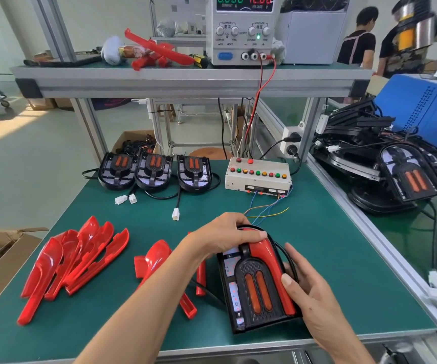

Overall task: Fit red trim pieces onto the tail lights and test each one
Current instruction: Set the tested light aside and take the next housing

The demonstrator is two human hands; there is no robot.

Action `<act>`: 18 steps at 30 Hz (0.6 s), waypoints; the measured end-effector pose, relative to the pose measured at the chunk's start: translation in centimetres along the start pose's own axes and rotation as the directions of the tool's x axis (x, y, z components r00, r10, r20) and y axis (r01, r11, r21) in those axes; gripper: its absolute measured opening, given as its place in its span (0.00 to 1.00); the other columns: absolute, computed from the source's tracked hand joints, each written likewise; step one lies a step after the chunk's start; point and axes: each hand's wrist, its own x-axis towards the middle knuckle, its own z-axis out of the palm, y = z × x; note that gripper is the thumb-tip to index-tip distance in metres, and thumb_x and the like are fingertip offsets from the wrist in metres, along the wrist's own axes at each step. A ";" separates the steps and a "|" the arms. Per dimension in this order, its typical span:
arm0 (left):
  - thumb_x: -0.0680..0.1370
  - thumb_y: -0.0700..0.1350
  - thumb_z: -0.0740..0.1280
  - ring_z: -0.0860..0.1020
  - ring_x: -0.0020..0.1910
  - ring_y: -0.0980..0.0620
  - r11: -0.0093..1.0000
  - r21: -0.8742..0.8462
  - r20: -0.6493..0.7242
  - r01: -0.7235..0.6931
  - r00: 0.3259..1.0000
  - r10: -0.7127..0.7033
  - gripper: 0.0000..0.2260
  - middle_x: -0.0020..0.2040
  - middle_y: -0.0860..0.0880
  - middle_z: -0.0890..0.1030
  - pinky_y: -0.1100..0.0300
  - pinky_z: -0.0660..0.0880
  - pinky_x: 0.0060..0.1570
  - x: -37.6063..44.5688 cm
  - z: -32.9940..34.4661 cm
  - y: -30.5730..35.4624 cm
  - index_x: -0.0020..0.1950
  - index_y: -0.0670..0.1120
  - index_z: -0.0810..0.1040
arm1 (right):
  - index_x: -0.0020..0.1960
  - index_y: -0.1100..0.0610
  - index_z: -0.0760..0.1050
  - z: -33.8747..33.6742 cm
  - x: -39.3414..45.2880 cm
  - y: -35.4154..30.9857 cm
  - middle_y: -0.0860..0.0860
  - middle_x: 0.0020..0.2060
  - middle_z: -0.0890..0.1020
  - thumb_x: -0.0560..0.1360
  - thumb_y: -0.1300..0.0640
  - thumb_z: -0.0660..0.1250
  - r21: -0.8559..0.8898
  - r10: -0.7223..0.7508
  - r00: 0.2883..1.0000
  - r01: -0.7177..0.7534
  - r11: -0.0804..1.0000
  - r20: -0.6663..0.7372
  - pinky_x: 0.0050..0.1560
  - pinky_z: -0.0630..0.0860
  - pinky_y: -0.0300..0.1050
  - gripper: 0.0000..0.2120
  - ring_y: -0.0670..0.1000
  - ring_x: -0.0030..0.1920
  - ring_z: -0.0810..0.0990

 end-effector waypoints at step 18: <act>0.62 0.59 0.81 0.85 0.49 0.42 0.969 -0.244 -0.138 -0.028 0.990 -0.007 0.25 0.46 0.45 0.87 0.43 0.82 0.55 -0.4 -1.1 -1.6 0.51 0.46 0.82 | 0.68 0.47 0.73 1.2 -0.2 -1.0 0.45 0.48 0.87 0.71 0.49 0.70 -0.102 -0.021 0.991 0.007 0.995 -0.133 0.53 0.76 0.30 0.26 0.41 0.50 0.84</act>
